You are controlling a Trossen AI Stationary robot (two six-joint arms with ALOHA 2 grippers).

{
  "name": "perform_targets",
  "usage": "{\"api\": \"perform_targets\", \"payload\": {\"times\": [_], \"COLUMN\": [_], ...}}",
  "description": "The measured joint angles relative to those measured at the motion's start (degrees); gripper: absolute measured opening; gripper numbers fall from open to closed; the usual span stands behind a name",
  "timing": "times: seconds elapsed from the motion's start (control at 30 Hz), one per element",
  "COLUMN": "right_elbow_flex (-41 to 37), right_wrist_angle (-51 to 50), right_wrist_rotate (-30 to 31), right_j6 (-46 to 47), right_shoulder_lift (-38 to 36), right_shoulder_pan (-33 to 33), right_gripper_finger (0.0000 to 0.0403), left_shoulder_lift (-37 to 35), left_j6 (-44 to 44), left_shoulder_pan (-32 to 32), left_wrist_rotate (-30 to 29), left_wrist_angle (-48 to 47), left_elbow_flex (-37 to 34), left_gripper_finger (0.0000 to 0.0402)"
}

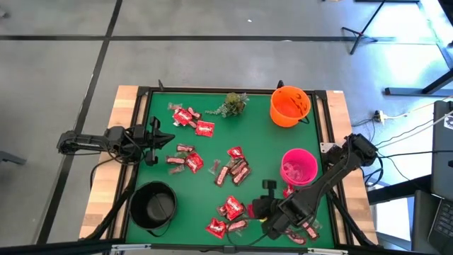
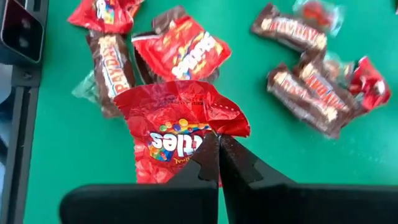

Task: Sort candy
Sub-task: Put the red candy into the orange bucket

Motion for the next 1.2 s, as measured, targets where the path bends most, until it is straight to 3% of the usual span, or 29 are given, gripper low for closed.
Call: {"api": "perform_targets", "payload": {"times": [0.4,0.67,1.03,1.2], "right_elbow_flex": [-0.02,-0.40,-8.68,-13.26], "right_wrist_angle": [9.13,10.02,18.66,26.38], "right_wrist_rotate": [11.10,12.47,14.98,18.73], "right_j6": [-7.24,-10.04,-10.58,-15.30], "right_shoulder_lift": [0.00,-1.35,-8.03,-13.08], "right_shoulder_pan": [-0.08,-2.02,-2.73,-3.02], "right_gripper_finger": [0.0000,0.0000,0.0000,0.0000], "left_shoulder_lift": [-0.01,0.00,0.00,-0.01], "left_j6": [0.00,0.01,0.00,0.00], "left_shoulder_pan": [0.00,0.00,0.00,0.00], "left_wrist_rotate": [0.00,0.00,0.00,0.00], "left_wrist_angle": [0.00,0.00,0.00,0.00], "left_elbow_flex": [0.01,0.00,0.01,0.01], "left_gripper_finger": [0.0000,0.0000,0.0000,0.0000]}}
